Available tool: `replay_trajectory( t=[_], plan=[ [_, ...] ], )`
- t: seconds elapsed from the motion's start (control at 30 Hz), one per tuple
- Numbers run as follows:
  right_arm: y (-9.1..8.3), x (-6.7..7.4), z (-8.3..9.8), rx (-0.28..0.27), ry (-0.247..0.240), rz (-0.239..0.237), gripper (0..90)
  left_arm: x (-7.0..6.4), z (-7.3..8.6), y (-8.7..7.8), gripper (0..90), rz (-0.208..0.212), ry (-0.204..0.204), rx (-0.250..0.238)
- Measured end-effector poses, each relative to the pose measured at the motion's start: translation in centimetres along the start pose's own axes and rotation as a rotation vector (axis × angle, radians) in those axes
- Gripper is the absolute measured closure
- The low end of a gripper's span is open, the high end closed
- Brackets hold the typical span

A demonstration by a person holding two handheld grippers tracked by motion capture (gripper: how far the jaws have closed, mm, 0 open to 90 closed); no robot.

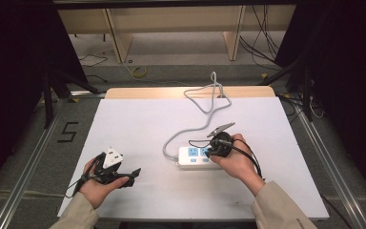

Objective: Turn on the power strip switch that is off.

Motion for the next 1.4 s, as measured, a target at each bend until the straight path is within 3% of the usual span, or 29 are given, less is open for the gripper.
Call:
replay_trajectory(
  t=[0.53,1.4],
  plan=[
    [-1.5,-0.6,0.5,-0.049,-0.007,0.017,73.6,0.0,0.0,0.0,17.0,-0.001,-0.001,0.004],
    [-4.5,-1.7,1.7,-0.189,0.04,0.034,62.1,-0.1,0.1,0.1,17.5,0.003,-0.003,0.014]
  ],
)
Point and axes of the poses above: each handheld gripper's, and its own axes: y roughly forward along the jaws, z roughly out of its underside, x roughly to its left, the point moved 6 cm from there along y, roughly forward along the jaws, and after that the axes turned 12 degrees about -z, right-handed, at the moved point
